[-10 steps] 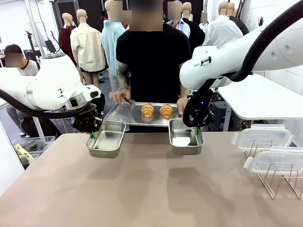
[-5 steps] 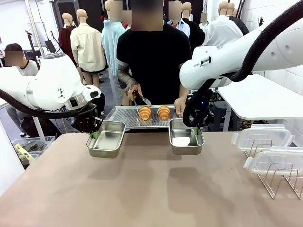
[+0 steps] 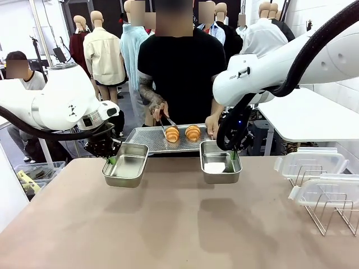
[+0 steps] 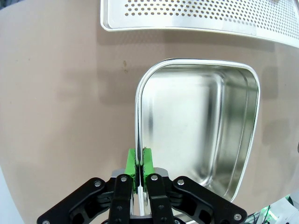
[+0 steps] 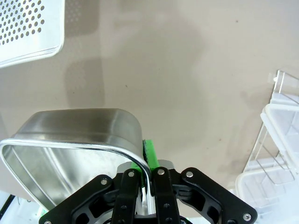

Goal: Place the bread in airtight containers.
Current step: Once an object is inside an Airtight Container , place the container in the center of the table.

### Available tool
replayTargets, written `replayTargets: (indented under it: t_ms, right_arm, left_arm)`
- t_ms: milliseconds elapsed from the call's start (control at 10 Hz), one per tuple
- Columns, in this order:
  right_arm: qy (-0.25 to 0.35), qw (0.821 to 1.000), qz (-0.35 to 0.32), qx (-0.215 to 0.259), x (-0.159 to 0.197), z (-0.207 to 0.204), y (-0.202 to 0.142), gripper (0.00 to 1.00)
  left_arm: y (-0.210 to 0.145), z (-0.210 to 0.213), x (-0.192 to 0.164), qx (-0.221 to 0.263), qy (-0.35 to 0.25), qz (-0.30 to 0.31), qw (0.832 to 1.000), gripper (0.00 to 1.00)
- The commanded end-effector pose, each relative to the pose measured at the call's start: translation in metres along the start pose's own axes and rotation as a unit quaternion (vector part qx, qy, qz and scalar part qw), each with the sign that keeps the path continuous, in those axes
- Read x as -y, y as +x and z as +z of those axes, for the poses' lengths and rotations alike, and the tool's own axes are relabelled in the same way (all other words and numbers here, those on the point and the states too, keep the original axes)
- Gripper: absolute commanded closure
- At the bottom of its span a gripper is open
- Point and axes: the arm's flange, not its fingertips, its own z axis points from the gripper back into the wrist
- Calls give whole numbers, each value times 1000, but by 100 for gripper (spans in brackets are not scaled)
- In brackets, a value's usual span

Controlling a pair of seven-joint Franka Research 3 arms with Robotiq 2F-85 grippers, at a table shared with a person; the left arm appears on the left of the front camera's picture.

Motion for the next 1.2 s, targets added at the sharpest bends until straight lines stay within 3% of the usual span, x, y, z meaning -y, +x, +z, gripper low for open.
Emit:
replayTargets:
  t_ms: [0, 1100]
  right_arm:
    - [-1, 1000, -1, 4, 1, 2, -3, 100]
    - [-1, 1000, -1, 4, 1, 2, -3, 100]
  left_arm:
    - [3, 4, -1, 4, 7, -5, 1000, 100]
    - [3, 4, -1, 4, 7, -5, 1000, 100]
